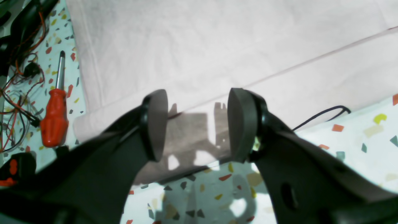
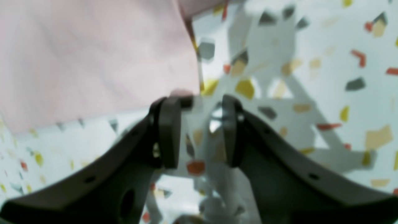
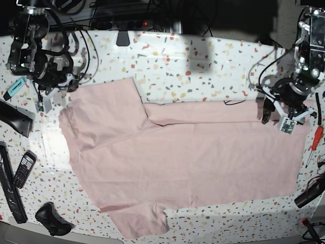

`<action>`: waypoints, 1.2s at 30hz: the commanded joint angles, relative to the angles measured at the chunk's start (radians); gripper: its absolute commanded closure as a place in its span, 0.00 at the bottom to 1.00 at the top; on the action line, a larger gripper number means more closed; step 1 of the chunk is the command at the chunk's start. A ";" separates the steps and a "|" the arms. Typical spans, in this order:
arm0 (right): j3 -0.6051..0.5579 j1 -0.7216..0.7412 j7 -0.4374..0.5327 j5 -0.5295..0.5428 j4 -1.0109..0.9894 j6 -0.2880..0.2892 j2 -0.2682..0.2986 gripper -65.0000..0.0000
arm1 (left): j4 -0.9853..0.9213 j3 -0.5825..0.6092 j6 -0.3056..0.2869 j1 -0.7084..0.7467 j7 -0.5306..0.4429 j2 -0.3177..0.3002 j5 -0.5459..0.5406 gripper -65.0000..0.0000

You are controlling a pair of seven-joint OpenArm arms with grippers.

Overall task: Fold the T-shirt properly
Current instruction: 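Open the right gripper and lift it off the shirt, then lower the right gripper and grasp the shirt edge near the sleeve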

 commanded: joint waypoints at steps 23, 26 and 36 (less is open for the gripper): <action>0.007 0.011 0.112 0.007 0.105 0.014 -0.021 1.00 | 0.021 -0.008 0.006 -0.011 -0.042 -0.016 -0.001 0.54; 0.007 0.011 0.108 0.051 0.152 0.014 -0.021 1.00 | 0.021 -0.008 0.006 -0.011 -0.043 -0.016 -0.001 0.54; 0.002 0.121 0.124 0.162 0.246 0.014 -0.025 1.00 | 0.021 -0.008 0.006 -0.007 -0.042 -0.016 -0.002 0.54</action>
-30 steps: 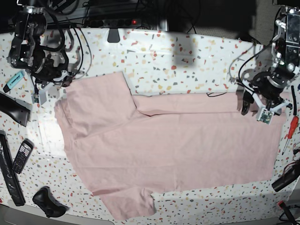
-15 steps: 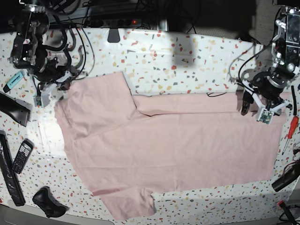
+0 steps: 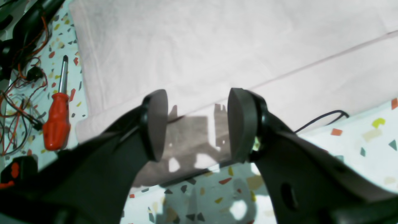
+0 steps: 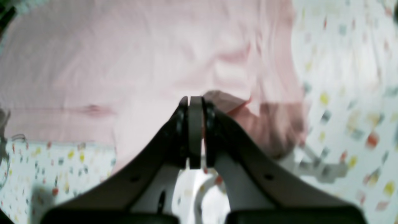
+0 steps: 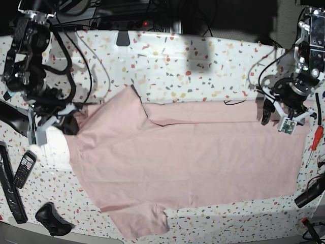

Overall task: Fold the T-shirt properly
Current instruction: 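Lower the right gripper and grasp the shirt edge near the sleeve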

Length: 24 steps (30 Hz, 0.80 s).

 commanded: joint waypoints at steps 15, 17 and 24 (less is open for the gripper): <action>-0.154 0.482 0.158 -0.277 -0.341 -0.001 -0.115 1.00 | 0.021 -0.007 0.007 0.058 -0.026 -0.016 -0.004 0.54; -0.165 0.519 0.064 -0.254 -0.359 0.000 -0.114 1.00 | 0.021 -0.007 0.007 0.057 -0.028 -0.016 -0.004 0.54; -0.169 0.528 -0.263 -0.140 -0.357 0.064 -0.089 0.69 | 0.021 -0.007 0.007 0.055 -0.039 -0.016 -0.004 0.54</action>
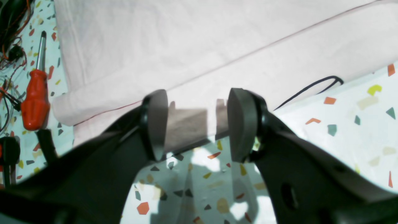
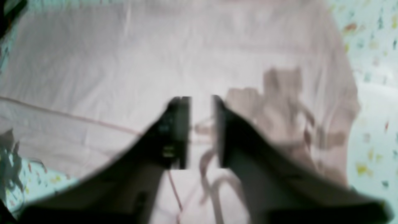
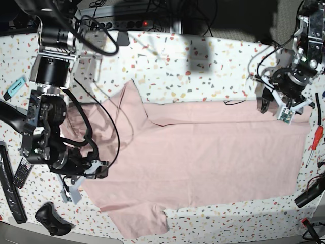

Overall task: Fold the T-shirt properly
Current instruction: 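Lower the right gripper and grasp the shirt edge near the sleeve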

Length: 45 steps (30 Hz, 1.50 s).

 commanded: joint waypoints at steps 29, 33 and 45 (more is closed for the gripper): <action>-0.295 -0.117 -0.062 -0.421 0.016 -0.213 -0.049 0.61 | 0.020 -0.006 0.006 -0.011 -0.046 -0.016 -0.004 0.54; -0.295 -0.121 -0.062 -0.431 0.016 -0.217 -0.048 0.61 | 0.020 -0.006 0.006 -0.011 -0.046 -0.016 -0.004 0.54; -0.294 -0.119 -0.038 -0.348 0.016 -0.217 -0.049 0.73 | 0.020 -0.006 0.006 -0.011 -0.046 -0.016 -0.004 0.54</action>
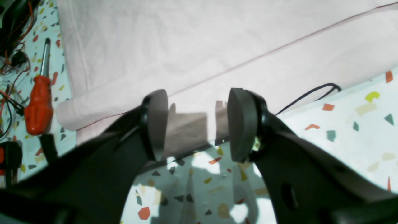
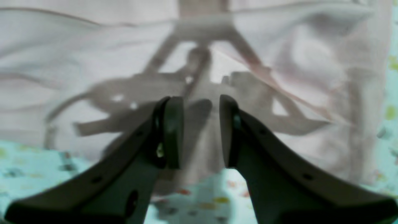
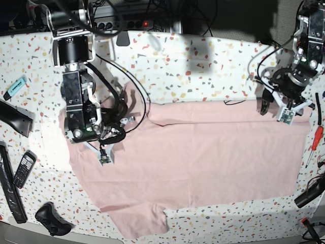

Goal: Fold the T-shirt properly

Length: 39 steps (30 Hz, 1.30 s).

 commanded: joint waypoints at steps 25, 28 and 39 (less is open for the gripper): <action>0.005 -0.006 0.026 0.033 0.018 0.025 0.005 0.73 | 0.020 -0.006 0.007 -0.008 -0.024 -0.016 -0.004 0.54; 0.005 -0.006 0.024 0.042 0.018 0.025 0.006 0.73 | 0.020 -0.006 0.006 -0.008 -0.024 -0.016 -0.004 0.54; 0.005 -0.006 0.011 -0.099 0.018 0.016 0.006 0.73 | 0.020 -0.006 0.006 -0.008 -0.024 -0.016 -0.004 0.54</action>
